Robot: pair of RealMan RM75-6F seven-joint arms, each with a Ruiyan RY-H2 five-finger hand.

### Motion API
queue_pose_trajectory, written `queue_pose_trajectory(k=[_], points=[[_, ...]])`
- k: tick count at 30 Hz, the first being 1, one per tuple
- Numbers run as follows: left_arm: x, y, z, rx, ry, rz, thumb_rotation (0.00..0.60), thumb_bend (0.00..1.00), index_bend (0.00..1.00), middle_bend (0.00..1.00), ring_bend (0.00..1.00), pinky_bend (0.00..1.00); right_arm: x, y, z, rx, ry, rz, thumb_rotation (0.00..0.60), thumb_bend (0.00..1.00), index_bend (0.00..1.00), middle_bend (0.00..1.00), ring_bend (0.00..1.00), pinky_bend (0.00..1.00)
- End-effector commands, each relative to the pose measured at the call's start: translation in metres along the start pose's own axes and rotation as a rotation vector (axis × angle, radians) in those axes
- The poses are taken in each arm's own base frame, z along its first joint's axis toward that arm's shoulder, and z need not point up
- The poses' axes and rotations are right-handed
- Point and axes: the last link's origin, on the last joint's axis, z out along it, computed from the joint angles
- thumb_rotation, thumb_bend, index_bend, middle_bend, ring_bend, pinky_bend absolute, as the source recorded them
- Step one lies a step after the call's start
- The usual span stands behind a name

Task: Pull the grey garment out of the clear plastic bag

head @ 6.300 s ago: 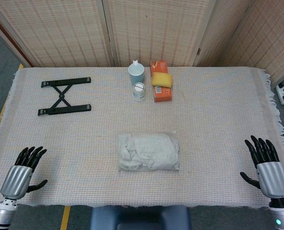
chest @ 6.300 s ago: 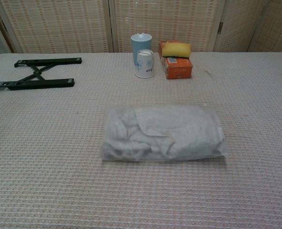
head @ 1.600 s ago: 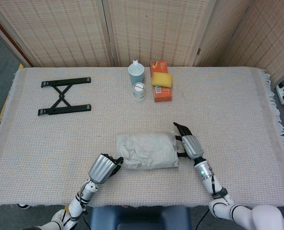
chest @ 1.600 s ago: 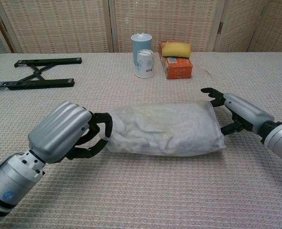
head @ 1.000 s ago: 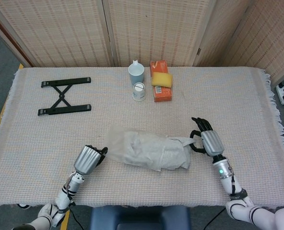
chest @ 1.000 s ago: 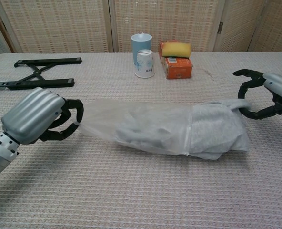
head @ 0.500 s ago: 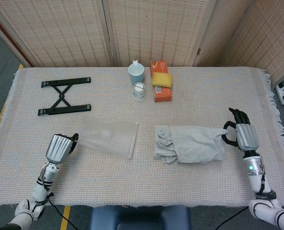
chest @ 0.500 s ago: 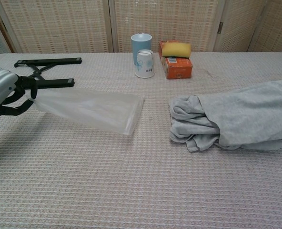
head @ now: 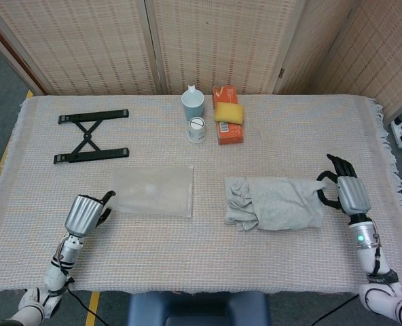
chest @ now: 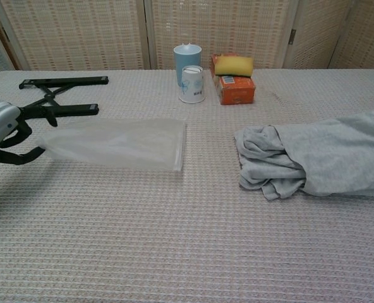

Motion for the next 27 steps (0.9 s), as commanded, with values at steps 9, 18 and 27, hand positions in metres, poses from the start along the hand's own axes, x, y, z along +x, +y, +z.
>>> queue_pose_trajectory(k=[9, 18, 27], points=[[0.065, 0.007, -0.023, 0.055, -0.353, -0.307, 0.600, 0.17, 0.03, 0.30, 0.27, 0.36, 0.069, -0.015, -0.080, -0.003, 0.047, -0.276, 0.600, 0.07, 0.00, 0.00, 0.00, 0.00], [0.128, -0.029, -0.089, 0.253, -0.170, -0.252, 0.600, 0.18, 0.14, 0.17, 0.08, 0.16, 0.063, -0.042, -0.147, -0.037, 0.159, -0.405, 0.600, 0.07, 0.00, 0.00, 0.00, 0.00], [0.133, -0.047, -0.124, 0.290, -0.108, -0.279, 0.600, 0.17, 0.16, 0.15, 0.06, 0.13, 0.053, -0.039, -0.159, -0.033, 0.119, -0.352, 0.600, 0.07, 0.00, 0.00, 0.00, 0.00]])
